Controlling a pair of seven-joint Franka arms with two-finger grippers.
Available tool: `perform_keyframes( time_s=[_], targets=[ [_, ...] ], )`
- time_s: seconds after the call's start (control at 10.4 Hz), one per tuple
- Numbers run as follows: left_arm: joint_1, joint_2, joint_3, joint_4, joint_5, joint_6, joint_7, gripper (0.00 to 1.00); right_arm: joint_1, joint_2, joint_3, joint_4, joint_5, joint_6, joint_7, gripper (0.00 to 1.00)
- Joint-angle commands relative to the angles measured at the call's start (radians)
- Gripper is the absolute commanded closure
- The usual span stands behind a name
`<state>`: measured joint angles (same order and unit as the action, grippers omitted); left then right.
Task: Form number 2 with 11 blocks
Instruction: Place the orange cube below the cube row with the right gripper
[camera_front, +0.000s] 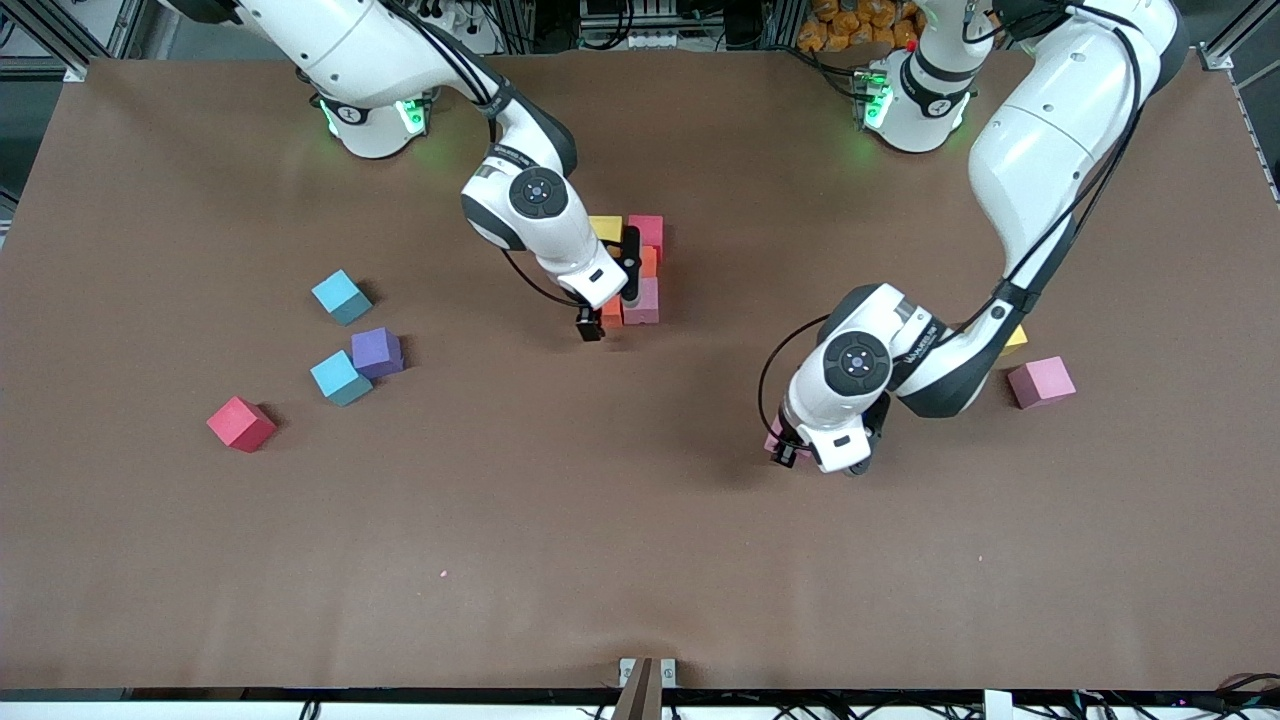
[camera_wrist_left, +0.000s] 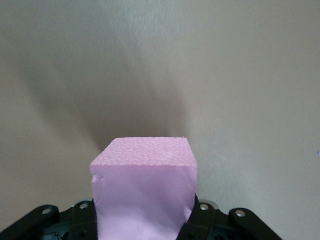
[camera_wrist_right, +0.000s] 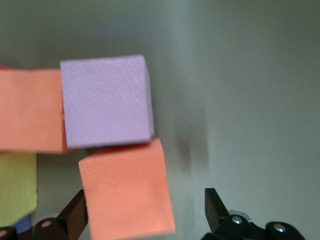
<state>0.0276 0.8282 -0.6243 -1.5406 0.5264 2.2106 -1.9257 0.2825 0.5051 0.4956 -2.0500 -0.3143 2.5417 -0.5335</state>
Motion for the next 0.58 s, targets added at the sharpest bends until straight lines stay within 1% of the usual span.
perform_keyframes(
  time_s=[0.0, 0.29, 0.48],
  targets=[
    [-0.049, -0.020, 0.005, 0.016, -0.006, -0.003, -0.094, 0.69, -0.060, -0.117, 0.011, -0.021, 0.014, -0.110, 0.043, 0.00],
    [-0.133, -0.020, 0.005, 0.031, -0.008, -0.005, -0.226, 0.69, -0.192, -0.204, 0.012, -0.021, 0.012, -0.168, -0.012, 0.00],
    [-0.207, -0.018, 0.005, 0.051, -0.009, -0.006, -0.329, 0.69, -0.310, -0.233, 0.011, -0.021, 0.012, -0.187, -0.043, 0.00]
  ],
)
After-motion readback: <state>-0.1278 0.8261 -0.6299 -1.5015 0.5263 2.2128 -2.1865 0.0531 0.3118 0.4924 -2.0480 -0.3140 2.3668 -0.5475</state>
